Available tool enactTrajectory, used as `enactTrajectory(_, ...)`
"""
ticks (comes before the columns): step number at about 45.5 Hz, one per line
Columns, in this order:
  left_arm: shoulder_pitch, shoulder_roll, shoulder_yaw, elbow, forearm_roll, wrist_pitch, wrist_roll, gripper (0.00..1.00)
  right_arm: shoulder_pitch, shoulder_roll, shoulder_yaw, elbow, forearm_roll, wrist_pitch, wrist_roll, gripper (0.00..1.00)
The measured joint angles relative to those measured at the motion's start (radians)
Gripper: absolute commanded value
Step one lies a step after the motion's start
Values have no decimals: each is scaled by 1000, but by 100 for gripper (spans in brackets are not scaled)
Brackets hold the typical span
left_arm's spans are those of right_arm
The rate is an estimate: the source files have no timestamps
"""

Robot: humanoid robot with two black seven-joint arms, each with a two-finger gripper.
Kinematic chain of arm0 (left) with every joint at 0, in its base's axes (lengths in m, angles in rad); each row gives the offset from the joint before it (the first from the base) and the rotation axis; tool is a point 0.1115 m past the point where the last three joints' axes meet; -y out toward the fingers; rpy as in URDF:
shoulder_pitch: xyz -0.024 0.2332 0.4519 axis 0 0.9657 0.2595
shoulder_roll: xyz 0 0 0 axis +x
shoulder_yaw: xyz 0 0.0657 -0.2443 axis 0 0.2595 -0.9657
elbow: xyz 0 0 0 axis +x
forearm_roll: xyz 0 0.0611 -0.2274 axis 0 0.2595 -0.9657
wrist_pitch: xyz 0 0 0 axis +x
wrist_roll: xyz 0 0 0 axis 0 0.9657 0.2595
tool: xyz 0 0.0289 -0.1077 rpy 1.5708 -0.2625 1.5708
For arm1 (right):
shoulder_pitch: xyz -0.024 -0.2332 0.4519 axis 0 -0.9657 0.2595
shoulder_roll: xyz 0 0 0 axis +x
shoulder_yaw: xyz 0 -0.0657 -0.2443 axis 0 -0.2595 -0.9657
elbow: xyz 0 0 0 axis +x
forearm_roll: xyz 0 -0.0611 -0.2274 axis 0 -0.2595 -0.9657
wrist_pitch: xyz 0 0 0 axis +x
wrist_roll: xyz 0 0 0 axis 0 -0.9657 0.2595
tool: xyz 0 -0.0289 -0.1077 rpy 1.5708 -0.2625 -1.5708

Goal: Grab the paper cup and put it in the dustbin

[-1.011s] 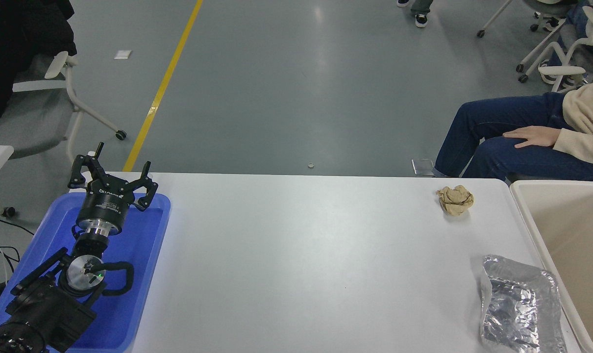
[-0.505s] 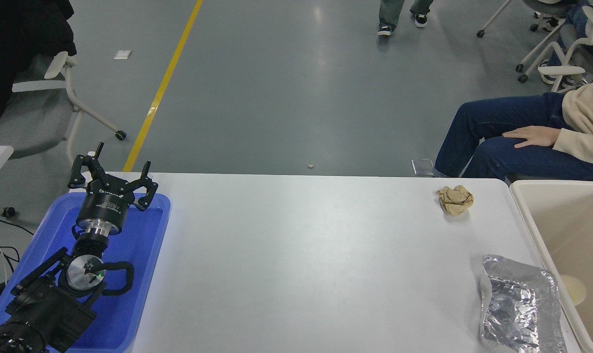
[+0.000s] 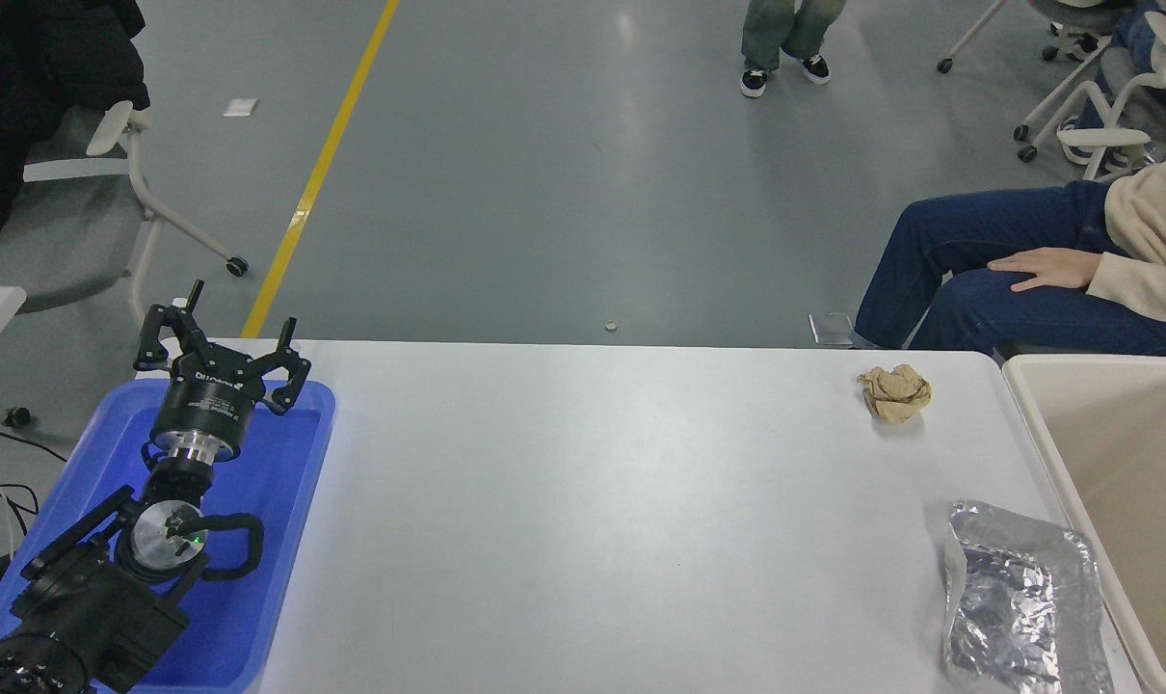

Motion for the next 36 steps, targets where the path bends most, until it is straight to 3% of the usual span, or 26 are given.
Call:
enactTrajectory(9, 0, 0, 0, 0, 0, 0, 1, 100, 277, -33, -257, 262, -52, 33, -1, 100)
enactTrajectory(18, 0, 0, 0, 0, 0, 0, 1, 100, 594, 3, -523, 483, -72, 144, 0, 100)
enactTrajectory(36, 0, 0, 0, 0, -1, 0, 1, 100, 1071, 170, -747, 630, -92, 735, 0, 100)
